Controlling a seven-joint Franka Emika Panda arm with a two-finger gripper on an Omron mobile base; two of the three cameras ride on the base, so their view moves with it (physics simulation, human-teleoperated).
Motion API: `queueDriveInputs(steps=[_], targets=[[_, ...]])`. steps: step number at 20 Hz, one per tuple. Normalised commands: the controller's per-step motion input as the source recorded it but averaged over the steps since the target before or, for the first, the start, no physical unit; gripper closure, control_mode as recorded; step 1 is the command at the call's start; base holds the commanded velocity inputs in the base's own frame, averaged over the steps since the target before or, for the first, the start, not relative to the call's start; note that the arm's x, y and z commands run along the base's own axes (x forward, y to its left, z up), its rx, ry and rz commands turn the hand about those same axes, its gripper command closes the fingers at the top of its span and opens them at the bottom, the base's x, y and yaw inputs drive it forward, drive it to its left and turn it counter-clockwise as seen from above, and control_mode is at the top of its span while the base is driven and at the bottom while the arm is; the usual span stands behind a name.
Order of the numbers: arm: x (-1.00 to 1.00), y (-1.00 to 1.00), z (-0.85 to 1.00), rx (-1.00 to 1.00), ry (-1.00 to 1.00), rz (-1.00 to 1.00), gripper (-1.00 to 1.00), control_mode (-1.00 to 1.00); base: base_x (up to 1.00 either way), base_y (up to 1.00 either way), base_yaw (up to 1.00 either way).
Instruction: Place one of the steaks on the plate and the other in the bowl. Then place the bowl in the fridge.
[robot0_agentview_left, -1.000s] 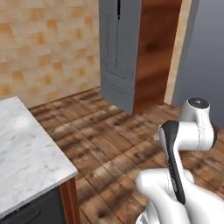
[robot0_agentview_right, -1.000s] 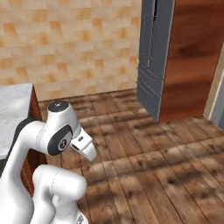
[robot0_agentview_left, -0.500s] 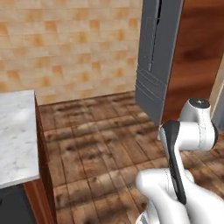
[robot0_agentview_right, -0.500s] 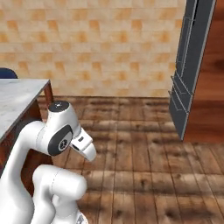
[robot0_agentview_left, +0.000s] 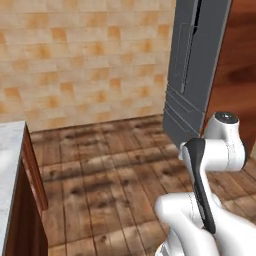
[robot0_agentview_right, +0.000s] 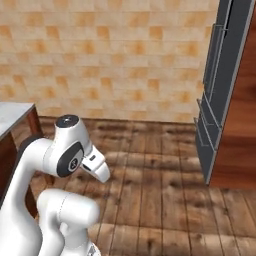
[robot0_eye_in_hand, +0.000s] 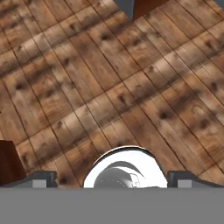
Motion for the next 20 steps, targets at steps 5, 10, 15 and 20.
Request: queueDriveInputs(steps=[5,10,15,20], targets=[[0.00,0.00,0.00,0.00,0.00,0.00,-1.00,1.00,1.00,0.15,0.06],[0.00,0.00,0.00,0.00,0.00,0.00,-1.00,1.00,1.00,0.02,0.01],[0.00,0.00,0.00,0.00,0.00,0.00,-1.00,1.00,1.00,0.14,-0.06],[0.00,0.00,0.00,0.00,0.00,0.00,-1.00,1.00,1.00,0.25,-0.07]])
